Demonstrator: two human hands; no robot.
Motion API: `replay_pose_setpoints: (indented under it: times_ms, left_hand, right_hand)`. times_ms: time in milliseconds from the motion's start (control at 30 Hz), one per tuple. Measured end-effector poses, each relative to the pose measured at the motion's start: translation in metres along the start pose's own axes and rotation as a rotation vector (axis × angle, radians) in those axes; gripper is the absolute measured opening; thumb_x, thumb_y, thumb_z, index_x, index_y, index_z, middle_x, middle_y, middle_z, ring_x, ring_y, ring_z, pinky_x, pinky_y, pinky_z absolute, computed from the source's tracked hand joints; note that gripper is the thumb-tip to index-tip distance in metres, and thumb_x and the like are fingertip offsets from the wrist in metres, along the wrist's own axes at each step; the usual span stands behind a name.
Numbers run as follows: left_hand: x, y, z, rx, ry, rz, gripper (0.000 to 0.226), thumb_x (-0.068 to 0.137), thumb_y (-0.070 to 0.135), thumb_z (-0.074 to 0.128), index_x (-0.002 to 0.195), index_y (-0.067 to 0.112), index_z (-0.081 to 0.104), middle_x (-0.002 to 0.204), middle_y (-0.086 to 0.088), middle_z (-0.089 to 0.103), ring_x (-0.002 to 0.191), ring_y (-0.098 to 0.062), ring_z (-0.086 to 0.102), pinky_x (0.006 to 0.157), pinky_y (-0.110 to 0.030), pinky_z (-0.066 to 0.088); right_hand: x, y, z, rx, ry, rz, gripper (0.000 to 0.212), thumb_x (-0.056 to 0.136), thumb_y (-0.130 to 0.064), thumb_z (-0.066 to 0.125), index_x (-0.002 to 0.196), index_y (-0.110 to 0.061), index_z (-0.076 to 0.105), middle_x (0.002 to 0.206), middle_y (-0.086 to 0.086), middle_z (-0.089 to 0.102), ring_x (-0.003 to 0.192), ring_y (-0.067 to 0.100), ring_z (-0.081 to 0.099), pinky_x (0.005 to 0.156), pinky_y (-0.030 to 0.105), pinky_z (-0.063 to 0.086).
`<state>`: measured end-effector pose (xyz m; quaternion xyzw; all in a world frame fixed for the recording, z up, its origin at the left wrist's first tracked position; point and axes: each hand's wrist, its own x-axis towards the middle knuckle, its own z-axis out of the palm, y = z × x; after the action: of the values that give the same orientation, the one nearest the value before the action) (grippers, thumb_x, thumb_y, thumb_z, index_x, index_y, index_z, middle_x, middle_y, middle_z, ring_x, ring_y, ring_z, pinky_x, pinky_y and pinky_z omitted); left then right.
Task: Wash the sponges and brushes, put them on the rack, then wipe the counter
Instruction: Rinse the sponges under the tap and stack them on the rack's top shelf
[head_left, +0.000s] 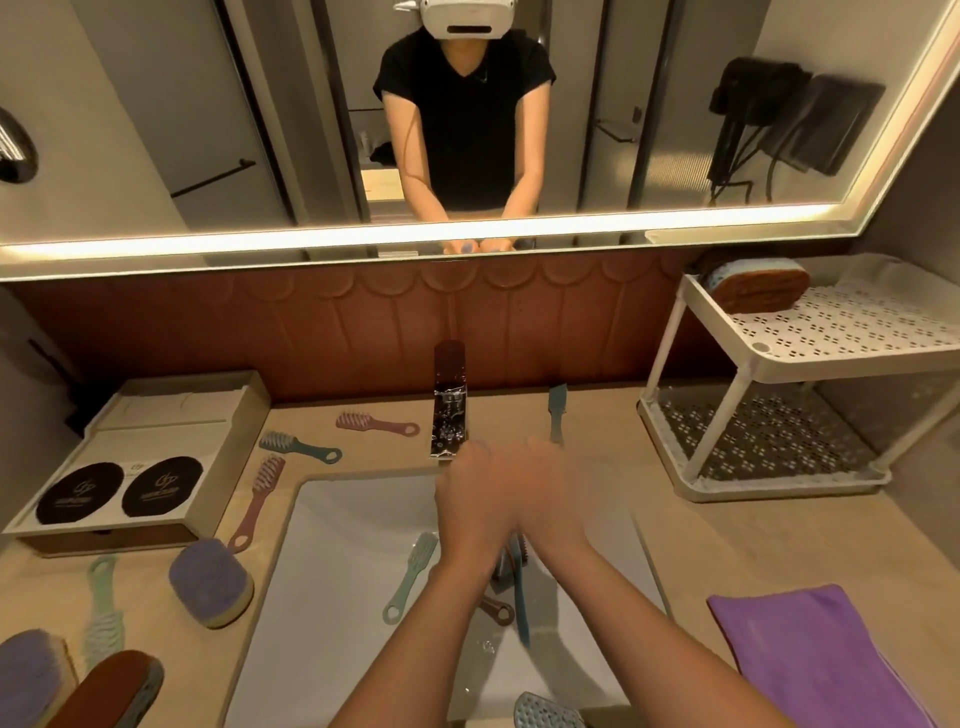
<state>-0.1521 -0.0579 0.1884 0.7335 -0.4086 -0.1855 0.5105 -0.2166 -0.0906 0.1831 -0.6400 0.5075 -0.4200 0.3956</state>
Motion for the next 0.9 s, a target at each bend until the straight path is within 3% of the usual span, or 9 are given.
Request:
replay_pose_setpoints:
  times_ms: [67, 167, 233, 300, 400, 467, 567, 733, 900]
  left_hand:
    - [0.005, 0.005, 0.001, -0.021, -0.023, -0.010, 0.028, 0.095, 0.030, 0.048, 0.070, 0.017, 0.047, 0.064, 0.003, 0.050, 0.060, -0.009, 0.048, 0.051, -0.011, 0.034]
    - [0.016, 0.018, -0.001, -0.182, -0.108, -0.120, 0.027, 0.089, 0.040, 0.054, 0.086, 0.014, 0.052, 0.081, -0.004, 0.060, 0.074, -0.015, 0.058, 0.063, -0.023, 0.046]
    - [0.019, 0.029, -0.008, -0.339, -0.281, -0.262, 0.032, 0.088, 0.044, 0.055, 0.101, 0.015, 0.053, 0.097, -0.009, 0.063, 0.085, -0.021, 0.063, 0.069, -0.035, 0.055]
    - [0.020, 0.041, -0.014, -0.473, -0.504, -0.378, 0.037, 0.088, 0.047, 0.052, 0.114, 0.020, 0.053, 0.108, -0.010, 0.064, 0.092, -0.023, 0.065, 0.067, -0.035, 0.057]
    - [0.023, 0.056, -0.023, -0.577, -0.685, -0.436, 0.038, 0.087, 0.044, 0.050, 0.118, 0.022, 0.053, 0.114, -0.012, 0.062, 0.101, -0.022, 0.062, 0.074, -0.035, 0.058]
    - [0.027, 0.065, -0.023, -0.597, -0.727, -0.461, 0.043, 0.083, 0.043, 0.052, 0.119, 0.020, 0.053, 0.117, -0.013, 0.061, 0.104, -0.023, 0.061, 0.074, -0.034, 0.058]
    - [0.030, 0.077, -0.017, -0.597, -0.719, -0.472, 0.039, 0.087, 0.041, 0.049, 0.119, 0.019, 0.053, 0.117, -0.013, 0.061, 0.106, -0.024, 0.061, 0.072, -0.033, 0.059]
    - [0.037, 0.107, 0.001, -0.588, -0.730, -0.384, 0.032, 0.080, 0.041, 0.053, 0.106, 0.024, 0.056, 0.106, -0.008, 0.065, 0.099, -0.021, 0.063, 0.072, -0.034, 0.056]
    - [0.045, 0.141, 0.026, -0.545, -0.787, -0.285, 0.018, 0.087, 0.035, 0.050, 0.099, 0.026, 0.061, 0.096, -0.004, 0.068, 0.095, -0.019, 0.063, 0.083, -0.035, 0.054]
  right_hand:
    - [0.005, -0.002, -0.012, 0.037, -0.047, 0.056, 0.031, 0.095, -0.025, 0.049, 0.064, -0.026, 0.045, 0.063, -0.007, 0.048, 0.062, 0.006, 0.047, 0.057, 0.020, 0.035]
    - [0.019, -0.004, -0.037, 0.026, -0.172, 0.129, 0.018, 0.091, -0.045, 0.049, 0.084, -0.029, 0.052, 0.082, -0.004, 0.060, 0.079, 0.014, 0.058, 0.065, 0.029, 0.044]
    - [0.027, -0.010, -0.056, 0.019, -0.267, 0.135, 0.026, 0.090, -0.051, 0.047, 0.099, -0.027, 0.053, 0.094, -0.002, 0.061, 0.085, 0.013, 0.059, 0.065, 0.028, 0.045]
    - [0.033, -0.019, -0.077, 0.021, -0.331, 0.105, 0.032, 0.091, -0.053, 0.045, 0.106, -0.026, 0.053, 0.100, -0.003, 0.059, 0.091, 0.007, 0.059, 0.073, 0.029, 0.052]
    - [0.038, -0.035, -0.109, 0.054, -0.487, 0.088, 0.023, 0.096, -0.044, 0.039, 0.111, -0.031, 0.052, 0.107, -0.005, 0.057, 0.089, -0.003, 0.057, 0.066, 0.009, 0.049]
    - [0.042, -0.035, -0.126, 0.066, -0.541, 0.115, 0.043, 0.088, -0.054, 0.041, 0.125, -0.032, 0.047, 0.114, -0.007, 0.056, 0.099, 0.004, 0.058, 0.080, 0.020, 0.052]
    - [0.047, -0.035, -0.143, 0.102, -0.504, 0.146, 0.060, 0.080, -0.056, 0.048, 0.133, -0.028, 0.041, 0.114, -0.005, 0.060, 0.102, 0.011, 0.062, 0.089, 0.036, 0.054]
    - [0.059, -0.037, -0.172, 0.143, -0.461, 0.068, 0.051, 0.082, -0.051, 0.049, 0.130, -0.035, 0.043, 0.115, -0.005, 0.061, 0.098, 0.007, 0.064, 0.078, 0.023, 0.056]
    - [0.076, -0.041, -0.197, 0.199, -0.363, 0.051, 0.037, 0.092, -0.039, 0.046, 0.128, -0.037, 0.043, 0.105, -0.007, 0.061, 0.088, 0.008, 0.066, 0.067, 0.023, 0.058]
